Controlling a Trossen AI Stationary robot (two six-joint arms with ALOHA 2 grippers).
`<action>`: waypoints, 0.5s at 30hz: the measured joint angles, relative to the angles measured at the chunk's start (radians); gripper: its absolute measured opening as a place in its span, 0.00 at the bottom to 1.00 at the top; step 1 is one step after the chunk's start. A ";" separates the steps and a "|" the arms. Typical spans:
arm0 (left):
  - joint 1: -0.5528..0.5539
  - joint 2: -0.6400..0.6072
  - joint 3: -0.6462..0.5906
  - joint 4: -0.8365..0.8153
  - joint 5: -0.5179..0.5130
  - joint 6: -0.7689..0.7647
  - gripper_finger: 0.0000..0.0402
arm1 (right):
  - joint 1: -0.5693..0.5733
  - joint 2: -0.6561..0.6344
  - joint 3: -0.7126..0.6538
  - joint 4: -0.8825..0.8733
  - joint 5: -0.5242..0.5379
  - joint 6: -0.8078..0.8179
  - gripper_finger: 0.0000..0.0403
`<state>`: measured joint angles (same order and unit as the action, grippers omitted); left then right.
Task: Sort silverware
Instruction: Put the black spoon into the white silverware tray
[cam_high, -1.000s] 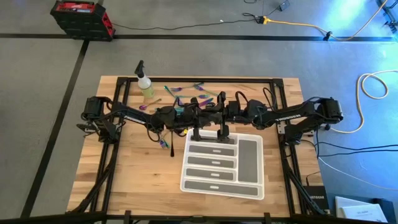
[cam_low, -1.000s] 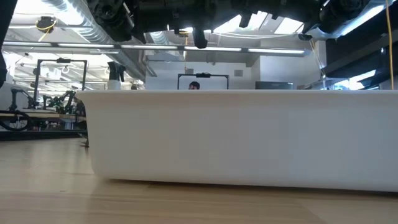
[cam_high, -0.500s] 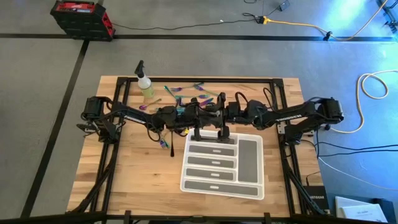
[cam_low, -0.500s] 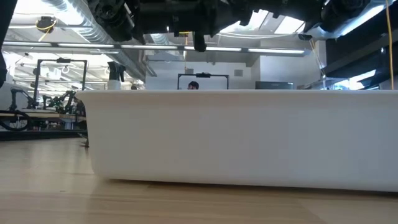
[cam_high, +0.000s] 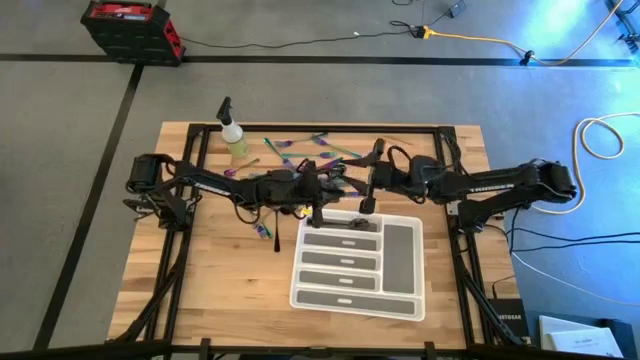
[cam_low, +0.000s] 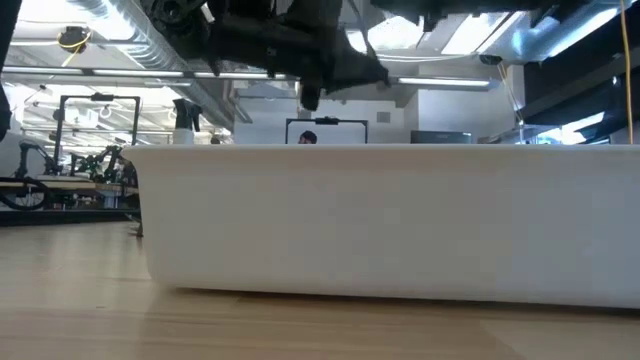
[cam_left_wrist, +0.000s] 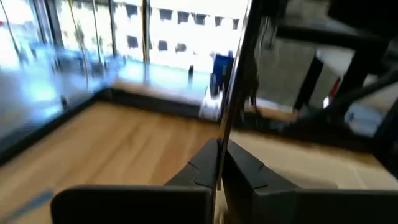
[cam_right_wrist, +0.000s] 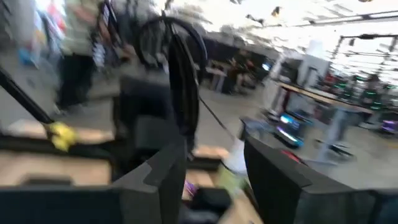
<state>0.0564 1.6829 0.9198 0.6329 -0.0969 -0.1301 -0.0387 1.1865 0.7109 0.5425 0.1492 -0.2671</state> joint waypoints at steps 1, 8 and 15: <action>0.008 -0.015 0.001 -0.056 0.017 -0.014 0.00 | 0.000 -0.002 0.000 -0.032 0.012 -0.011 0.36; 0.058 -0.079 0.012 -0.411 0.142 -0.046 0.00 | 0.018 -0.001 0.000 -0.184 0.107 -0.117 0.36; 0.097 -0.079 0.168 -0.888 0.212 0.093 0.00 | 0.094 -0.001 0.000 -0.240 0.377 -0.302 0.36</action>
<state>0.1536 1.6041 1.0874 -0.2549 0.1153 -0.0375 0.0555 1.1858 0.7109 0.3023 0.5266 -0.5690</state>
